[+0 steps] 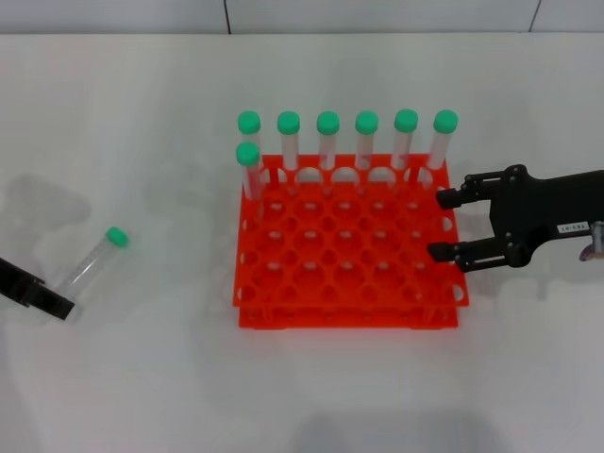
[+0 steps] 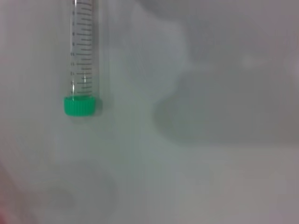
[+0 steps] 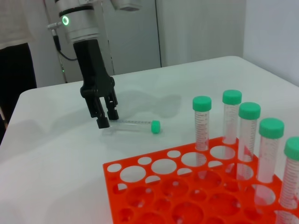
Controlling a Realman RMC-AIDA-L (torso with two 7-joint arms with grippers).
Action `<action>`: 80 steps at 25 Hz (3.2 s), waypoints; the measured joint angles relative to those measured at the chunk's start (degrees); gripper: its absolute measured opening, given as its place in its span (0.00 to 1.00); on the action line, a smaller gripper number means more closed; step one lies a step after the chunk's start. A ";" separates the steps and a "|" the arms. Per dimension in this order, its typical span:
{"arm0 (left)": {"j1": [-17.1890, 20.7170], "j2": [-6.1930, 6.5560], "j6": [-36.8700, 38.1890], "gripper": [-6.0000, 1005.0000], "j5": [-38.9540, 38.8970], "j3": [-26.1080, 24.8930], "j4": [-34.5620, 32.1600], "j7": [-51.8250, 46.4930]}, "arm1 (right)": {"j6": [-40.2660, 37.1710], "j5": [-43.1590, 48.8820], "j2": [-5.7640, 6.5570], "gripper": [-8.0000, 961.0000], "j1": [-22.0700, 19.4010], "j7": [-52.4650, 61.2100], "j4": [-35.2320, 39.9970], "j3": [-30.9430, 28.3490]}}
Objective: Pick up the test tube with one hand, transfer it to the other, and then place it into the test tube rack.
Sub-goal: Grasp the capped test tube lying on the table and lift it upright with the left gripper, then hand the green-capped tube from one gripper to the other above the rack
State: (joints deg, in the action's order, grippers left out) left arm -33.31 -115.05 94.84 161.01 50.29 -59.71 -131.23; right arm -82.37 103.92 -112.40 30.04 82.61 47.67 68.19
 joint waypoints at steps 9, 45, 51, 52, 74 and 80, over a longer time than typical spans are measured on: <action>-1.27 -0.27 -0.45 0.52 1.33 0.26 1.85 -1.04 | 0.08 0.06 -0.01 0.75 0.11 0.00 -0.17 0.01; 9.78 -3.07 -19.30 0.22 -42.70 0.07 -8.13 24.26 | -0.49 0.05 -0.47 0.75 -0.69 0.00 0.16 -0.34; 8.65 -1.13 -15.58 0.23 -56.93 0.05 -0.74 36.24 | -0.22 0.05 -0.86 0.75 -0.56 0.00 0.27 -0.20; 7.51 -0.14 -13.44 0.23 -59.73 0.06 2.50 39.27 | -0.17 0.05 -0.93 0.75 -0.52 0.00 0.27 -0.16; -10.17 3.62 -7.13 0.25 -47.31 0.77 28.30 48.04 | 0.02 0.05 -2.09 0.75 0.73 -0.60 0.02 -0.33; -10.03 2.97 -7.61 0.26 -46.52 0.86 28.43 48.70 | 0.02 0.05 -2.06 0.75 0.72 -0.61 -0.09 -0.37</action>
State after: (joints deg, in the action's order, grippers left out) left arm -43.34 -112.08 87.23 114.49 51.15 -31.27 -82.53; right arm -82.35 103.97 -114.46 30.76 82.00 47.58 67.83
